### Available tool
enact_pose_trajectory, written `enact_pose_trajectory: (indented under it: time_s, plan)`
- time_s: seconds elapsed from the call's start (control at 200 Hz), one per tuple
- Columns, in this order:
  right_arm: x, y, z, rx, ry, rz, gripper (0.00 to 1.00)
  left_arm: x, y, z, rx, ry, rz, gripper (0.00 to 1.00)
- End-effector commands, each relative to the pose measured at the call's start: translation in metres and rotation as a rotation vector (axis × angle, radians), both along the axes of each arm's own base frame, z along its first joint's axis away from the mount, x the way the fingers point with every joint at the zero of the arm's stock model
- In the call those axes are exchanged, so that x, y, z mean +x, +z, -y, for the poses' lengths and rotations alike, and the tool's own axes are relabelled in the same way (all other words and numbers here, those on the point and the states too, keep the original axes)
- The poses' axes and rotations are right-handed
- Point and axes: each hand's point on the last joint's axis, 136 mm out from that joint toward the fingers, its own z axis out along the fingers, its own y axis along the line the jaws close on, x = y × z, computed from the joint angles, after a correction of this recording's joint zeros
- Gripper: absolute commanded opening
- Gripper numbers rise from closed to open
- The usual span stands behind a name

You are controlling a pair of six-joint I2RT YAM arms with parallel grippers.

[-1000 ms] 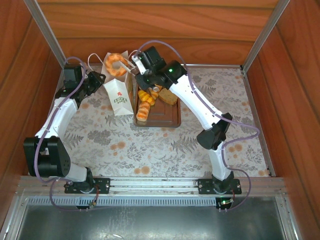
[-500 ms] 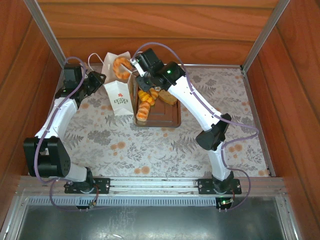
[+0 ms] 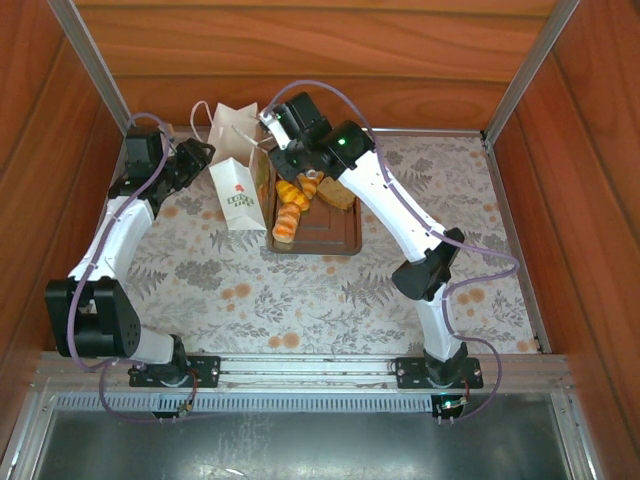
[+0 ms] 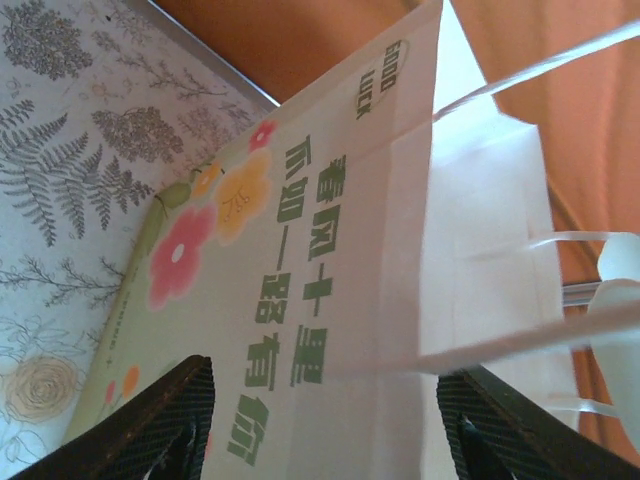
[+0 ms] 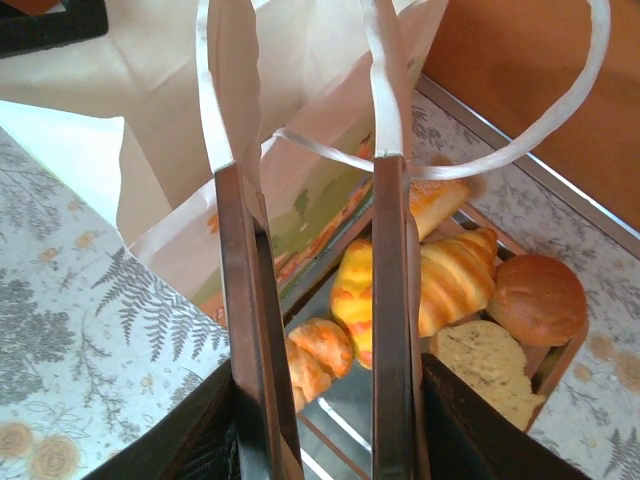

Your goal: Place the fake bread into the paper bag

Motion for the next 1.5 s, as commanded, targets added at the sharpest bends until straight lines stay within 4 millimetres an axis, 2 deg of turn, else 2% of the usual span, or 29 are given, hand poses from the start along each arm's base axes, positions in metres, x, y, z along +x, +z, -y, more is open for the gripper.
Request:
enact_pose_trajectory:
  time_s: [0.0,0.14,0.25,0.38,0.435,0.455,0.615,0.804,0.959,1.109,1.234,1.494]
  plan:
    - [-0.016,0.057,-0.003,0.166,0.033,0.048,0.45,-0.005,0.026,-0.001,-0.005,-0.006,0.063,0.68]
    - [-0.034,0.082,0.003,0.255,0.063,0.042,0.45,-0.012,0.032,-0.004,0.015,0.006,0.086,0.73]
    - [-0.049,0.097,0.017,0.303,0.072,0.034,0.44,-0.019,0.037,-0.009,0.035,0.029,0.105,0.77]
    - [-0.064,0.1,0.04,0.326,0.051,0.016,0.44,-0.029,0.04,-0.018,0.057,0.065,0.121,0.81]
    - [-0.066,0.088,0.051,0.323,0.02,-0.013,0.44,-0.034,0.041,-0.023,0.068,0.087,0.129,0.84]
    - [-0.072,0.095,0.061,0.342,0.01,-0.009,0.45,-0.035,0.041,-0.024,0.072,0.094,0.132,0.84]
    - [-0.085,0.054,0.097,0.396,-0.104,-0.145,0.44,-0.052,0.042,-0.04,0.105,0.158,0.151,0.92]
    - [-0.103,-0.015,0.122,0.428,-0.245,-0.321,0.44,-0.069,0.033,-0.045,0.119,0.184,0.144,0.95]
    - [-0.111,-0.077,0.122,0.422,-0.341,-0.487,0.43,-0.077,0.021,-0.047,0.127,0.191,0.121,0.95]
    - [-0.113,-0.124,0.107,0.436,-0.409,-0.648,0.42,-0.081,0.008,-0.047,0.124,0.19,0.096,0.95]
    - [-0.111,-0.148,0.1,0.422,-0.445,-0.71,0.42,-0.084,0.001,-0.047,0.137,0.185,0.088,0.95]
    - [-0.105,-0.166,0.09,0.386,-0.479,-0.766,0.44,-0.089,-0.01,-0.048,0.154,0.179,0.08,0.95]
